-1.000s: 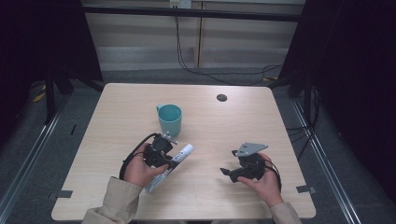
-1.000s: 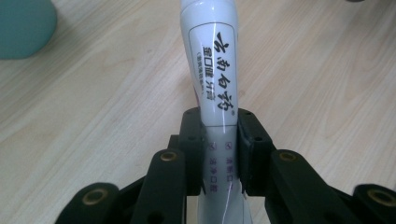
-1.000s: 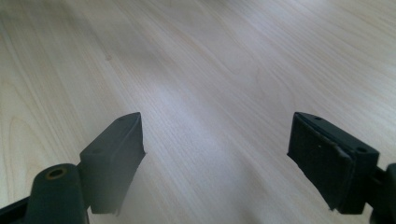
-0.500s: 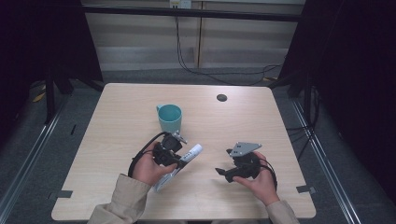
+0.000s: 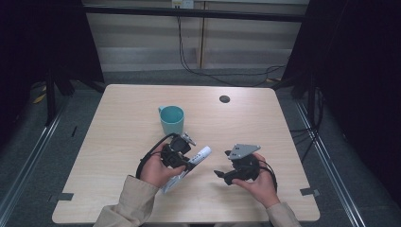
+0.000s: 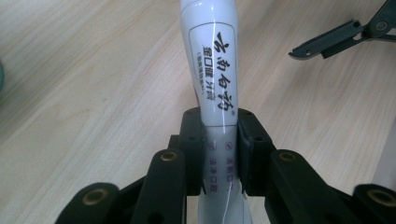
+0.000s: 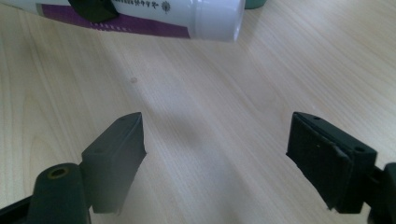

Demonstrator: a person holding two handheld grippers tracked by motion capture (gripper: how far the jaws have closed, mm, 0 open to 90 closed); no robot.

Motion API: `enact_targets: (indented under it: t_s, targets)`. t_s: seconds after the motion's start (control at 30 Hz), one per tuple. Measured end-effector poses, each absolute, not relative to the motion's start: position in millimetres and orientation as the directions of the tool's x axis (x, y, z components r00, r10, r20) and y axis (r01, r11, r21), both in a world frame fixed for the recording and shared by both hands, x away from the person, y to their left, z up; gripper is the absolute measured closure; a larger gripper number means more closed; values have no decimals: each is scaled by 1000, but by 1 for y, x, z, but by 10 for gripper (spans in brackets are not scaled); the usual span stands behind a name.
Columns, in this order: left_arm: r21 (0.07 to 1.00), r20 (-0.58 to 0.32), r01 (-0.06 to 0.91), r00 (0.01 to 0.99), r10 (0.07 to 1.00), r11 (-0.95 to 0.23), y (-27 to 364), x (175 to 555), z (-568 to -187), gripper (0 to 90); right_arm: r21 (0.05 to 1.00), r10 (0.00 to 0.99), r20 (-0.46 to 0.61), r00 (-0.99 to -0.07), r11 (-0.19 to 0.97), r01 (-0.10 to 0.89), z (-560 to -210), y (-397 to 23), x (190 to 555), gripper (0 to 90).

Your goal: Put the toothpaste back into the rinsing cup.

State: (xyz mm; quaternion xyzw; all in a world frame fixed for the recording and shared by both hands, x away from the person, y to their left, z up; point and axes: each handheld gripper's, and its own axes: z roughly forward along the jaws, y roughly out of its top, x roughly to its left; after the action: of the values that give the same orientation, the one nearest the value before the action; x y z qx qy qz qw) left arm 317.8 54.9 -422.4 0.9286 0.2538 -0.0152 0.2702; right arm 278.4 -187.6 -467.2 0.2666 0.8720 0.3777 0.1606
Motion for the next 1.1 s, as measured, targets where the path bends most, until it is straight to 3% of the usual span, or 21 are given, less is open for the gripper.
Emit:
enact_targets:
  t_s: [1.1]
  targets:
    - [528,-172,460,881,441,-714,40,319,-414,748,776,585,-37,-810,528,346,-451,-180,285,231]
